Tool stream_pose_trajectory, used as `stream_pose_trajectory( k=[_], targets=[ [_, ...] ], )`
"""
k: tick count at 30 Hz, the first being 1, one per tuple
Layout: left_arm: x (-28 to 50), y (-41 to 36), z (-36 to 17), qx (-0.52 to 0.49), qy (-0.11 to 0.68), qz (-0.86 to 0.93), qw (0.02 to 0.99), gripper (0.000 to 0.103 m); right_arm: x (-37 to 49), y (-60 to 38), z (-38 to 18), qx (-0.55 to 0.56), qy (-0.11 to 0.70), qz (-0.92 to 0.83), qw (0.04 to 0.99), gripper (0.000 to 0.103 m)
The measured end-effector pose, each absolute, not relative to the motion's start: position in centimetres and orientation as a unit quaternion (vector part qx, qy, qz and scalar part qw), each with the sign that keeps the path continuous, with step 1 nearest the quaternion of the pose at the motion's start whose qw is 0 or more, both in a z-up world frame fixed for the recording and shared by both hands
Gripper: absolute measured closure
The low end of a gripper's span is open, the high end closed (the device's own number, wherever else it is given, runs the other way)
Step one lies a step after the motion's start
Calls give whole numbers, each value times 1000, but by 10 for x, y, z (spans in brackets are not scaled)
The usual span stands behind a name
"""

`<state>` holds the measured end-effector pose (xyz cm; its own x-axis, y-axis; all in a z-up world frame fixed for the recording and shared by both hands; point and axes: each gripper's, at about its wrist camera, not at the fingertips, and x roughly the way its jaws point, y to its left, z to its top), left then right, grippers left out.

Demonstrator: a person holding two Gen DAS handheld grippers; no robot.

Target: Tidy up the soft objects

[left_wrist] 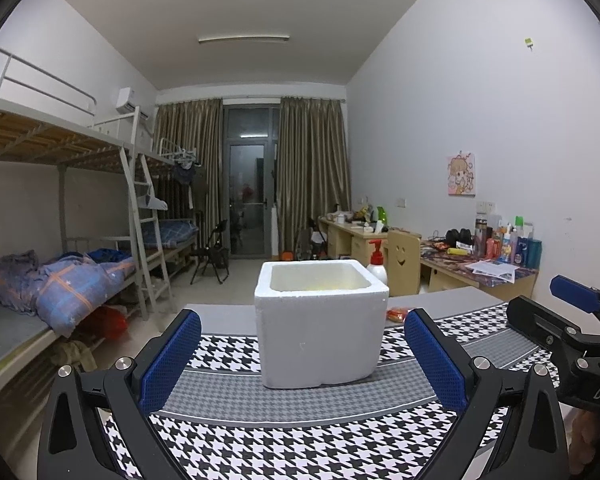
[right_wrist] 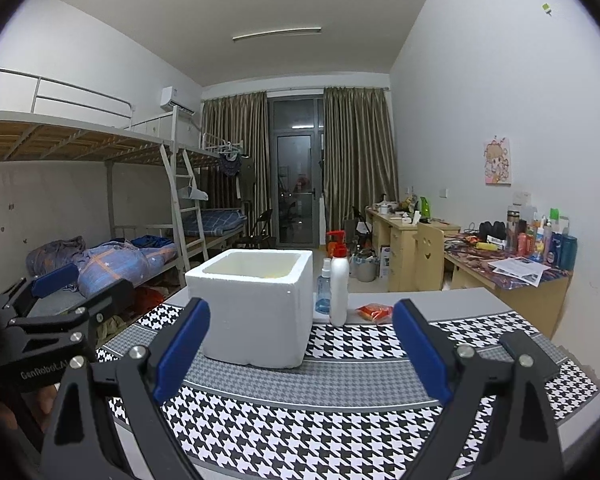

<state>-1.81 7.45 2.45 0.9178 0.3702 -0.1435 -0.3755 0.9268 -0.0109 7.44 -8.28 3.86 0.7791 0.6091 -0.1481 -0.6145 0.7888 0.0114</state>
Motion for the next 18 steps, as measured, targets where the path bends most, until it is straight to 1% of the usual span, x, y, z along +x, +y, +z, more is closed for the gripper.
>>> stream_pose_trajectory(
  k=[8, 18],
  targets=[
    [-19, 76, 15, -20, 75, 189, 979, 1, 73, -84, 30, -18, 66, 323, 944, 7],
    [-17, 76, 2, -14, 83, 191, 978, 1, 79, -87, 18, -10, 80, 313, 946, 6]
  ],
)
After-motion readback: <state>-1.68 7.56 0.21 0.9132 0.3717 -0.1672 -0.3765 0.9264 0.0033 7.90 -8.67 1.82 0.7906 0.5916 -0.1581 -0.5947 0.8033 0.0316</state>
